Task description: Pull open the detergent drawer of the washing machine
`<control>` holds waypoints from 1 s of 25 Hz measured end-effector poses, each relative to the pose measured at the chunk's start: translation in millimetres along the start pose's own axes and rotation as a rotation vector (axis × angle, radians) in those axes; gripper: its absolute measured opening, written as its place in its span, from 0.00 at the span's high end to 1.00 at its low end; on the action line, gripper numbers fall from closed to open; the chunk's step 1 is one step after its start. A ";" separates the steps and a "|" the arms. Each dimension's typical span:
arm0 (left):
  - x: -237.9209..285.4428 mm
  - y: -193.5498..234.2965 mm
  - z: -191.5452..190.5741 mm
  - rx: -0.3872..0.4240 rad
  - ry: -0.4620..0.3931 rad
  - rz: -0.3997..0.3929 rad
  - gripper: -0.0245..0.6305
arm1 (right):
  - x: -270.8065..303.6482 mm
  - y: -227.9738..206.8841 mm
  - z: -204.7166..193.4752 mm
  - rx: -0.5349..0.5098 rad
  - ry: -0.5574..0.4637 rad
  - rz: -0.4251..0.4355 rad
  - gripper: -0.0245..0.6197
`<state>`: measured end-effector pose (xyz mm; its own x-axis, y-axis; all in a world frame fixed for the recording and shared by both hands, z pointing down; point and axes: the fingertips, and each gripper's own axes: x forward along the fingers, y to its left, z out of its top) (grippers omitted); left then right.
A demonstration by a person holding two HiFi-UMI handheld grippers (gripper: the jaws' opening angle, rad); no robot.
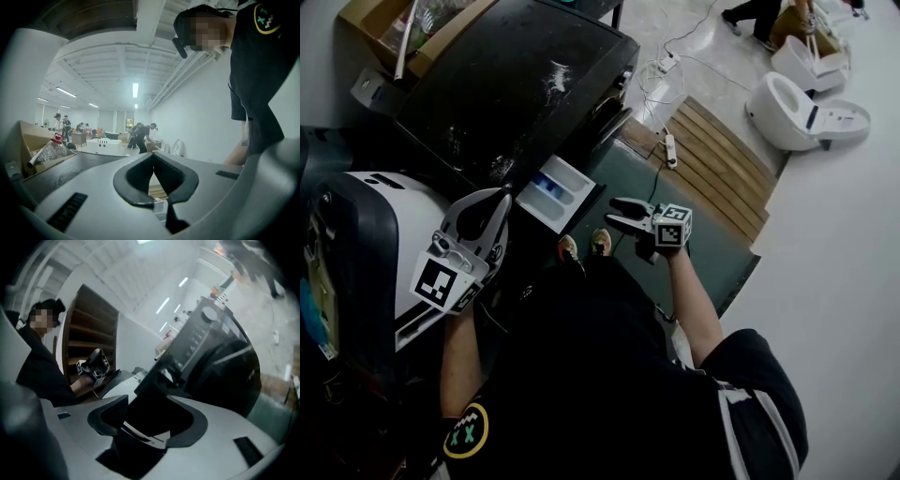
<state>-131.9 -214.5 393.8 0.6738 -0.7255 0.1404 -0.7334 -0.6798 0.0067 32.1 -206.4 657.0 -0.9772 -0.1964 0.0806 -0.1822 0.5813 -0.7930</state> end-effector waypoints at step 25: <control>-2.1 -4.3 42.1 -0.008 -0.140 -0.005 0.93 | 79.6 278.0 183.4 -1.027 -0.151 0.030 0.68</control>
<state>-126.3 -214.6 351.8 0.6828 -0.7306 0.0012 -0.7306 -0.6827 0.0148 -76.3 -205.3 332.2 -0.9719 -0.2266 -0.0637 -0.2325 0.9665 0.1086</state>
